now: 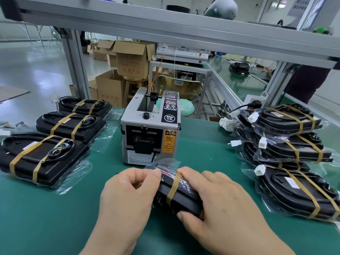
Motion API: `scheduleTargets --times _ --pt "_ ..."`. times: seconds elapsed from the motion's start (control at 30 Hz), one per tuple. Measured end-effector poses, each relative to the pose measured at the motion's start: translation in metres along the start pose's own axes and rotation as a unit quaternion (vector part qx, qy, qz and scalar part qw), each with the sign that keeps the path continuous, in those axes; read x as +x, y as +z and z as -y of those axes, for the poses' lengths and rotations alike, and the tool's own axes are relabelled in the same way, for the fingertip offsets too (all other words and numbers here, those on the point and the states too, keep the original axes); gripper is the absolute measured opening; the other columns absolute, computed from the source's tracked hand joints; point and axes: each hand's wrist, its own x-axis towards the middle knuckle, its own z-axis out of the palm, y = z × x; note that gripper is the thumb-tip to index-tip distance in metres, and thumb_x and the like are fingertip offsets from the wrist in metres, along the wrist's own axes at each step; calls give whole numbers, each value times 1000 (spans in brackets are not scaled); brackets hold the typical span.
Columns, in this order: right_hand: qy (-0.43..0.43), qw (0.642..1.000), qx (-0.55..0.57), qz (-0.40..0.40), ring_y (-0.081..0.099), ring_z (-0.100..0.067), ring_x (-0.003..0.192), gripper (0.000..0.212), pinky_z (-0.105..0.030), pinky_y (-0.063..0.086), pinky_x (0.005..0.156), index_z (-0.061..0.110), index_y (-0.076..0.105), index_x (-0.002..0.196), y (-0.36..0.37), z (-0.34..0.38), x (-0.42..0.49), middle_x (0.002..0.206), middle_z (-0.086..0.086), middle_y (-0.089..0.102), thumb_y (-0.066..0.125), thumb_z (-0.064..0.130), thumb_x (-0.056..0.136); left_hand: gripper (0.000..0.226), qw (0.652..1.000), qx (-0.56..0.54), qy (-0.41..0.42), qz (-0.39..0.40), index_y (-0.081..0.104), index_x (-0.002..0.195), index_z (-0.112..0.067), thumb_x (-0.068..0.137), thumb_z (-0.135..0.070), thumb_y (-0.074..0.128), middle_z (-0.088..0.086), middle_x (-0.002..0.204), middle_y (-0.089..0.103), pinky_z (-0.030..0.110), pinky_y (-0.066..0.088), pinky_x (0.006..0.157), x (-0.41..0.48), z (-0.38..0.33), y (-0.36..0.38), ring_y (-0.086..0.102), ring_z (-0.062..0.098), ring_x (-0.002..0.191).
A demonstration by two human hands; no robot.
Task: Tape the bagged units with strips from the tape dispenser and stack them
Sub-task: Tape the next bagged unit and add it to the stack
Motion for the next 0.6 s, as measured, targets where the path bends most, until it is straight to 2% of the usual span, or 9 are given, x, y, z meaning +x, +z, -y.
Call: scheduleTargets --times 0.23,0.43,0.53,0.6 --pt "-3 1000 -4 -4 39 -13 95 68 -29 35 81 47 12 129 0 0 1 96 16 43 45 65 72 18 999 30 34 -18 68 59 -18 75 -26 73 -19 54 64 -1 36 49 -2 -1 5 55 -10 52" --pt "-9 1000 -4 -10 39 -14 97 68 -29 36 81 46 12 128 0 -1 1 99 15 45 48 64 73 15 997 41 51 -36 66 59 -25 69 -32 75 -22 56 64 1 36 49 0 6 7 57 -8 53" --pt "-12 1000 1 -18 39 -14 95 66 -29 37 81 46 14 127 0 -2 2 97 15 44 48 64 73 12 999 -5 16 -39 67 74 -24 68 -29 77 -19 64 67 3 39 50 4 11 8 59 -8 55" --pt "-16 1000 -1 -23 40 -13 96 68 -29 37 81 46 13 128 1 -2 1 98 15 45 47 65 73 27 995 -90 -42 -13 64 92 -23 69 -24 78 -11 79 70 13 44 59 8 13 9 62 -6 63"
